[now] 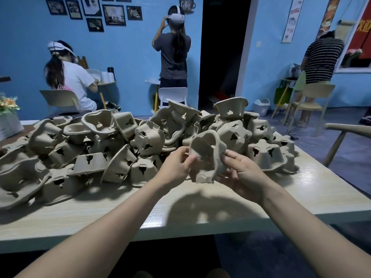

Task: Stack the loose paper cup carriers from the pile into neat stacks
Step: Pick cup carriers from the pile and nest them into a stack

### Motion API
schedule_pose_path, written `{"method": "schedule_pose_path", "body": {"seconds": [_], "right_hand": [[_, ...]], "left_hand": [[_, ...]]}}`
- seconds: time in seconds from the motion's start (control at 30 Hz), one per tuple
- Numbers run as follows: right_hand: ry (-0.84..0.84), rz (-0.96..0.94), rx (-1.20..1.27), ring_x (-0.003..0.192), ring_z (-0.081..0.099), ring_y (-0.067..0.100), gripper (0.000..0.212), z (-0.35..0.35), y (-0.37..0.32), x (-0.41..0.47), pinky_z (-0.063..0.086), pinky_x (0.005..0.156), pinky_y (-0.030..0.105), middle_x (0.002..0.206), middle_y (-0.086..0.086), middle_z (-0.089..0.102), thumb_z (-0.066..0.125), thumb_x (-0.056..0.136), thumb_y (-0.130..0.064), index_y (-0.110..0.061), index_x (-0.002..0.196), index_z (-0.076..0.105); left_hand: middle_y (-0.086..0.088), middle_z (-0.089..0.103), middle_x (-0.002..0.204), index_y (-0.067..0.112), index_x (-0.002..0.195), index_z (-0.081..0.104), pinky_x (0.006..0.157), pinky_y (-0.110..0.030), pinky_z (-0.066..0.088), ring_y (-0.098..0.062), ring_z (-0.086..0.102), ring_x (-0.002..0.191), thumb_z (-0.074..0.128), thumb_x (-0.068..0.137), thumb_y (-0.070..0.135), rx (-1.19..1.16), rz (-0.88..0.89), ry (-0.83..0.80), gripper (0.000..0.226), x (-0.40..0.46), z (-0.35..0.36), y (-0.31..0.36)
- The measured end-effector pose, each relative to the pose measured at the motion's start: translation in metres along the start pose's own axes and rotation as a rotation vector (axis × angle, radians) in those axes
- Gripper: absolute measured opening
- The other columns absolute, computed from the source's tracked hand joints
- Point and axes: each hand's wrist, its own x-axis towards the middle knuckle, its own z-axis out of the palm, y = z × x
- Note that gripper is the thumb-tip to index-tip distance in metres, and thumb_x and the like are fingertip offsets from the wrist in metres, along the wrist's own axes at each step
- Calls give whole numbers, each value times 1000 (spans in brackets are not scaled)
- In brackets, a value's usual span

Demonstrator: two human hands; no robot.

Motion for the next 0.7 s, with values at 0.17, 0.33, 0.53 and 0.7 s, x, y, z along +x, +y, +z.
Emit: {"method": "schedule_pose_path", "body": {"seconds": [0.17, 0.33, 0.53, 0.7], "right_hand": [[168, 59, -228, 66, 63, 11, 32, -2, 3, -1, 55, 66, 23, 78, 4, 68, 41, 91, 12, -8, 89, 65], [221, 11, -395, 69, 51, 15, 23, 5, -2, 0, 49, 55, 18, 87, 13, 58, 44, 95, 0, 3, 107, 63], [259, 1, -755, 62, 57, 15, 14, 13, 16, 0, 48, 58, 25, 69, 7, 62, 60, 88, 0, -10, 79, 66], [332, 101, -569, 57, 56, 19, 7, 10, 20, -2, 51, 52, 26, 69, 13, 58, 58, 87, 6, 1, 83, 61]], "left_hand": [[-3, 68, 98, 14, 112, 63, 82, -33, 47, -18, 60, 89, 56, 93, 18, 178, 44, 20, 21, -8, -17, 0], [1, 67, 106, 19, 117, 64, 82, -24, 43, -16, 59, 98, 55, 93, 13, 349, 109, -111, 26, -15, -22, 6], [1, 65, 97, 16, 106, 68, 77, -21, 41, -12, 57, 87, 67, 86, 20, 272, 56, -39, 20, -21, -16, 7], [2, 60, 89, 12, 105, 63, 75, -22, 39, -13, 55, 86, 64, 88, 27, 316, -146, 67, 22, -36, -20, -8]]}}
